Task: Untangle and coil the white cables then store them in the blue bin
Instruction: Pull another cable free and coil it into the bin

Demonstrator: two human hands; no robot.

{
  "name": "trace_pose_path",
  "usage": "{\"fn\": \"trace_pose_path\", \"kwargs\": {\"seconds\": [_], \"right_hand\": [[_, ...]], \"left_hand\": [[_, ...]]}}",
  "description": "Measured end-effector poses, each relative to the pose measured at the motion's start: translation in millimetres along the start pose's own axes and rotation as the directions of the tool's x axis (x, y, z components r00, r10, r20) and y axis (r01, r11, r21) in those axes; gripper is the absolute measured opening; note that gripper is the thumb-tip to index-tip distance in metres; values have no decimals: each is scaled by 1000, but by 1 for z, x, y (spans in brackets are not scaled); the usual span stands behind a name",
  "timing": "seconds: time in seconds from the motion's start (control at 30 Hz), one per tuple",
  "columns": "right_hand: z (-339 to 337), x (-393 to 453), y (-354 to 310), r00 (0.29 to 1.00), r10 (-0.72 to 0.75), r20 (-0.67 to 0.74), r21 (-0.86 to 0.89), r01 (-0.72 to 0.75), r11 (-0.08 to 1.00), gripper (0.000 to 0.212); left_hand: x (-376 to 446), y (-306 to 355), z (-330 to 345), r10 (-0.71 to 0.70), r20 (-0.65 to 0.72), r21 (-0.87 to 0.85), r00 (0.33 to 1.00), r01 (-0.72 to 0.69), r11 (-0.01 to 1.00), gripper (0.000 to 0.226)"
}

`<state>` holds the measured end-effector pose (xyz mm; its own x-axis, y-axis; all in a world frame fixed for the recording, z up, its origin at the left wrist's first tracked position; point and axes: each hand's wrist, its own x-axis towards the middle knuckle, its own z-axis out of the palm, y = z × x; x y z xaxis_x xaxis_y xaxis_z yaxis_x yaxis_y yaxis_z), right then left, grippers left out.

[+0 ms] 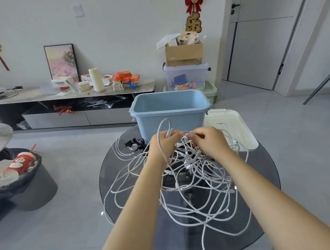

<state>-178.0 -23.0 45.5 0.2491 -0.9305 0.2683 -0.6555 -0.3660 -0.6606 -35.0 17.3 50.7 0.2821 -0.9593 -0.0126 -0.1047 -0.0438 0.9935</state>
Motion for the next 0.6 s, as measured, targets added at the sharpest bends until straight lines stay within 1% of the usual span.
{"fn": "trace_pose_path", "kwargs": {"seconds": [0.07, 0.13, 0.17, 0.2, 0.23, 0.27, 0.3, 0.33, 0.37, 0.4, 0.43, 0.47, 0.5, 0.53, 0.57, 0.6], "right_hand": [[-1, 0, 1, 998, 13, -56, 31, -12, 999, 23], [-2, -2, 0, 995, 60, -80, -3, -60, 998, 15], [-3, -3, 0, 995, 81, -53, -73, -85, 994, 21], [-3, -3, 0, 995, 97, 5, -181, -94, 979, 31], [-2, -3, 0, 993, 101, 68, -305, -76, 949, 40], [1, -3, -1, 989, 79, 122, -398, -24, 917, 46], [6, -3, -3, 986, 30, 162, -438, 44, 898, 50], [10, -3, -6, 982, -46, 183, -431, 122, 894, 51], [12, -3, -10, 974, -128, 186, -377, 191, 906, 51], [12, -5, -16, 968, -187, 167, -258, 226, 939, 48], [10, -7, -23, 971, -199, 133, -75, 210, 975, 43], [7, -9, -29, 977, -164, 138, 153, 143, 978, 38], [3, -11, -34, 968, -145, 206, 389, 55, 920, 36], [0, -12, -37, 940, -175, 293, 561, -21, 827, 38], [-2, -12, -38, 901, -228, 369, 667, -87, 740, 42], [-3, -11, -37, 857, -278, 434, 729, -152, 668, 46]], "left_hand": [[1, 2, -4, -1, 20, 33, 1000, 0, 999, 16], [4, 2, -8, -41, 18, -4, 999, 41, 999, 15], [5, 2, -10, -68, 7, -32, 998, 69, 997, 13], [7, 3, -13, -97, -14, -44, 995, 96, 994, 13], [8, 3, -16, -121, -41, -42, 992, 119, 992, 12], [10, 4, -19, -133, -66, -19, 989, 132, 991, 10], [11, 4, -21, -140, -89, 11, 986, 142, 990, 9], [12, 5, -23, -149, -110, 35, 983, 154, 987, 11], [13, 6, -25, -162, -125, 40, 979, 168, 985, 10], [13, 6, -27, -177, -136, 28, 975, 183, 983, 8], [14, 6, -29, -185, -143, 23, 972, 190, 982, 8], [14, 6, -32, -191, -147, 37, 971, 198, 980, 9], [13, 6, -34, -194, -154, 76, 969, 208, 975, 7], [12, 6, -36, -195, -160, 120, 968, 216, 969, 3], [12, 6, -38, -195, -170, 156, 966, 222, 963, 3], [12, 5, -40, -193, -178, 178, 965, 225, 958, 4]]}}
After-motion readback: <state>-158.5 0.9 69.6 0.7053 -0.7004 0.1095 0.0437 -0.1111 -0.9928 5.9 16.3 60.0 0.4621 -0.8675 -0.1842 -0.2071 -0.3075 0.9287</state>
